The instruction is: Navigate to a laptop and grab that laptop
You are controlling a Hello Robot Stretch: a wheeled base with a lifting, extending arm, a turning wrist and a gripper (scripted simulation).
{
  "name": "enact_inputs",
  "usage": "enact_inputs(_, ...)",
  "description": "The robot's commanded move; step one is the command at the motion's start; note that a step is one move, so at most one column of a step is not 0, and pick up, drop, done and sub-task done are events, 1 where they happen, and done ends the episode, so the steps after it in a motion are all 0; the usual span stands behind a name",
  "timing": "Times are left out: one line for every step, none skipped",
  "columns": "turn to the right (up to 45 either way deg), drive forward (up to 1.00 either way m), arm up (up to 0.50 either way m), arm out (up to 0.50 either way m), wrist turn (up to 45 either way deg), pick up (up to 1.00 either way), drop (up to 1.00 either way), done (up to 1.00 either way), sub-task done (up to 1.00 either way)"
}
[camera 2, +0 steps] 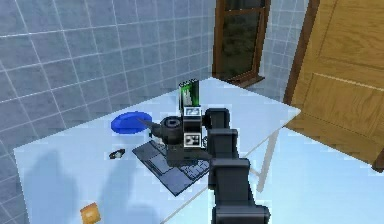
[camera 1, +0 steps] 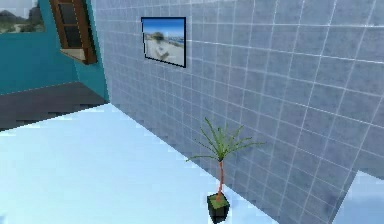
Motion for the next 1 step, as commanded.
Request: enact_inputs(0.0,0.0,-0.3,0.0,0.0,0.0,0.0,0.0,0.0)
